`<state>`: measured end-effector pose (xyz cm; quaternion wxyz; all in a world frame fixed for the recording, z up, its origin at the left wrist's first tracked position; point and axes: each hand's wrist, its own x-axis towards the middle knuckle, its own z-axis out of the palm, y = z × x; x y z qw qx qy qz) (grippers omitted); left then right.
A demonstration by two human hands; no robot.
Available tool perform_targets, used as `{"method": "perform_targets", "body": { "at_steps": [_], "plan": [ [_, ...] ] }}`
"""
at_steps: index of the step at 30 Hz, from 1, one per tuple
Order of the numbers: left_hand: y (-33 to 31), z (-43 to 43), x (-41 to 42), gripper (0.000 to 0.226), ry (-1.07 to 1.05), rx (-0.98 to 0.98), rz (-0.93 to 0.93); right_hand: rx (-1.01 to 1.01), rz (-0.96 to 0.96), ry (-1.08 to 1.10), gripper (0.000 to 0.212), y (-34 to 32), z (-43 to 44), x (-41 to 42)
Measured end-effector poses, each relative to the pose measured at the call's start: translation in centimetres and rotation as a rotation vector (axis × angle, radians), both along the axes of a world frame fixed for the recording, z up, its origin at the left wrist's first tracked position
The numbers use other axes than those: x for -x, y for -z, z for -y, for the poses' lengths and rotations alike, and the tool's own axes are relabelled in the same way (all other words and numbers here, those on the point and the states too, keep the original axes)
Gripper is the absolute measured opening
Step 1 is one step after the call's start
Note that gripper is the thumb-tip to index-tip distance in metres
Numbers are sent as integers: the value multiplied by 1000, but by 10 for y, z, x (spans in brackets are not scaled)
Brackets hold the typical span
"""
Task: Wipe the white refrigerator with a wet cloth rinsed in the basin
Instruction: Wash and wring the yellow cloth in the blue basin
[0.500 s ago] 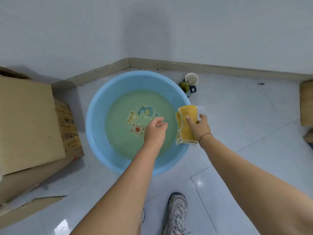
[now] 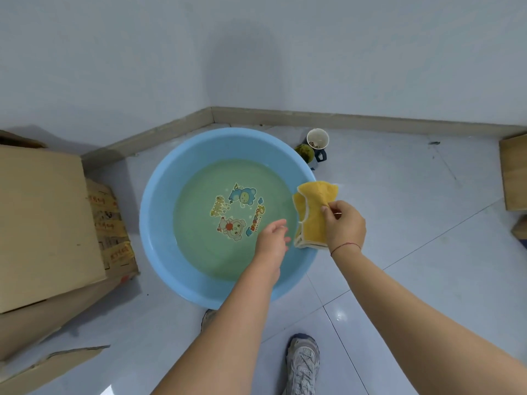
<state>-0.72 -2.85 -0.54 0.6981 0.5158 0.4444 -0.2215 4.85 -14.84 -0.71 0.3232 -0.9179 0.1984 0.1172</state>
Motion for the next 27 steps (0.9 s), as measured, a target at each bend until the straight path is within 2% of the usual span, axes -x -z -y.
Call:
{"method": "perform_targets", "body": {
  "at_steps": [2, 4, 5, 8, 10, 12, 14, 15, 16, 18, 19, 20, 21, 23, 25, 27],
  "plan": [
    [0, -5, 0, 33, -41, 50, -33, -90, 32, -40, 13, -10, -9, 5],
    [-2, -14, 0, 24, -132, 118, -85, -308, -17, -72, 10, -17, -23, 8],
    [-1, -21, -1, 25, -170, 152, -106, -454, -83, -71, 11, -18, -32, 9],
    [9, -46, 1, 53, -206, 258, -156, -842, -391, 22, 18, -16, -57, 9],
    [14, -67, 3, 62, -292, 358, -196, -1049, -595, 117, 21, -10, -70, 5],
    [16, -83, 7, 55, -347, 412, -200, -1167, -732, 195, 32, -3, -78, 1],
    [21, -94, 9, 28, -376, 353, -194, -1163, -763, 220, 39, 9, -86, -6],
    [28, -101, 9, 14, -402, 280, -164, -1143, -749, 228, 43, 16, -91, -10],
    [33, -105, 9, 11, -421, 186, -114, -1109, -725, 256, 49, 19, -97, -14],
    [41, -112, 9, 33, -401, -57, -31, -985, -683, 262, 73, 27, -108, -22],
    [41, -111, 9, 38, -365, -194, -2, -848, -669, 207, 84, 30, -110, -24],
    [43, -111, 10, 37, -307, -314, 17, -688, -639, 116, 82, 35, -114, -25],
    [43, -107, 13, 36, -227, -413, 33, -534, -589, 16, 68, 42, -114, -25],
    [51, -100, 20, 36, -1, -595, 45, -264, -516, -144, 42, 57, -117, -23],
    [63, -97, 28, 44, 361, -828, 16, -63, -468, -266, 51, 66, -122, -19],
    [74, -99, 33, 59, 694, -955, 28, 152, -378, -440, 69, 74, -125, -9]
  ]
}}
